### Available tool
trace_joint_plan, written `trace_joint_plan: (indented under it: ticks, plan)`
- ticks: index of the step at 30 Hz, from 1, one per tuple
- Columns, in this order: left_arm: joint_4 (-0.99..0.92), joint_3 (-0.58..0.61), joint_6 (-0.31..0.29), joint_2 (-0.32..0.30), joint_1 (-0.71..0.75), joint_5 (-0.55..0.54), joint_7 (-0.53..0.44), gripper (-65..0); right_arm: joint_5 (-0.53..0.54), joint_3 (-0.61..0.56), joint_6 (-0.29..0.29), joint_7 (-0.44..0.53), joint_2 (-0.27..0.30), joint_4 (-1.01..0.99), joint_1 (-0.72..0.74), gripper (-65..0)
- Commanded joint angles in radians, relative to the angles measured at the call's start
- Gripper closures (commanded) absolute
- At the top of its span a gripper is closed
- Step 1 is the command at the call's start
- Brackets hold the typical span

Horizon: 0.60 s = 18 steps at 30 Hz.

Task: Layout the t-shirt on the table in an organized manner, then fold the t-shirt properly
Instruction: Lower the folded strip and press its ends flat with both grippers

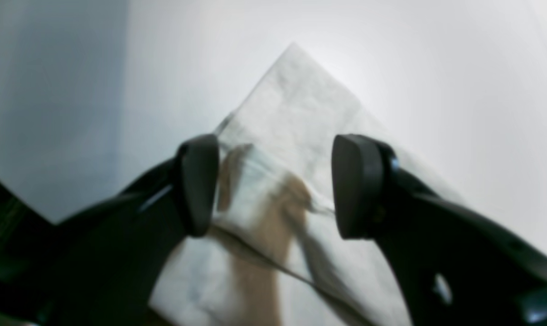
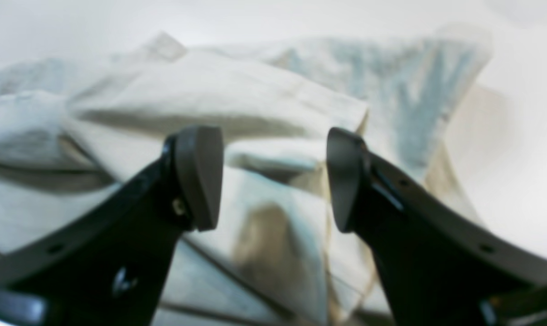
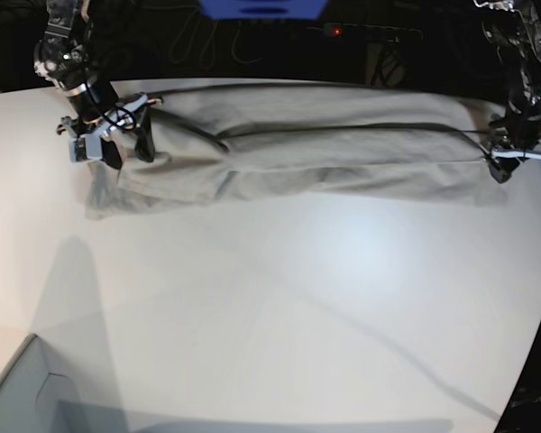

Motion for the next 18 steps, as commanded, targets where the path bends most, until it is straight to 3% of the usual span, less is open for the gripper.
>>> trace_joint_plan:
  ticks: [1,12,18]
  plan:
    - [-0.001,-0.007,-0.004,-0.014,-0.001,-0.004,-0.015,-40.1,0.015,0.002,0.015,0.023,0.001,0.001,0.004,-36.7]
    - [-0.037,-0.007,-0.004,-0.035,0.000,-0.003,-0.014,-40.3,0.015,0.002,0.015,0.023,0.001,-0.007,0.007,-36.7]
    - [-0.158,0.000,-0.004,-0.060,-0.014,-0.004,-0.014,-40.3,0.015,0.002,0.015,0.023,0.001,-0.010,0.010,-36.7]
